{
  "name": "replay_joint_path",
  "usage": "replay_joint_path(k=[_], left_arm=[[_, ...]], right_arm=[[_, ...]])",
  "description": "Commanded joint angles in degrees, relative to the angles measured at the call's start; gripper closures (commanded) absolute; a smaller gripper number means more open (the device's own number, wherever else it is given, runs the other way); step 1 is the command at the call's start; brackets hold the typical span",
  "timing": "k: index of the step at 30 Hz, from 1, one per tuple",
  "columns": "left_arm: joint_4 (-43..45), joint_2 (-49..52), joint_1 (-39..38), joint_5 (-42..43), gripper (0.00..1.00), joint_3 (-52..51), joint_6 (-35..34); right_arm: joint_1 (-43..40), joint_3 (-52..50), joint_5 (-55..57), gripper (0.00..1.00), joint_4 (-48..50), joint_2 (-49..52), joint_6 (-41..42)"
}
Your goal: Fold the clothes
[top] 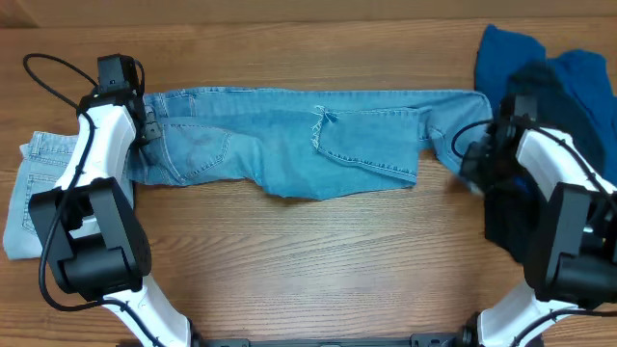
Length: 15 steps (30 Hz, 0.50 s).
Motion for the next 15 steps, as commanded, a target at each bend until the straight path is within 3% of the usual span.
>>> replay_joint_path(k=[1,4,9,15], left_arm=[[-0.15,-1.18,0.22,1.05,0.89,0.39,0.61],[-0.15,-1.18,0.24,1.03,0.89,0.39,0.63],[-0.24,-1.18,0.22,1.05,0.89,0.39,0.63],[-0.22,-1.18,0.24,1.05,0.89,0.39,0.63]], right_arm=[[-2.58,9.03,14.14,0.96,-4.31,-6.27,4.63],[-6.62,17.44,25.53,0.96,-4.17,-8.7,2.69],[-8.17,18.34,25.53,0.96,5.03,-8.09,-7.41],[-8.33,18.23,26.03,0.96,0.94,-2.27,-7.34]])
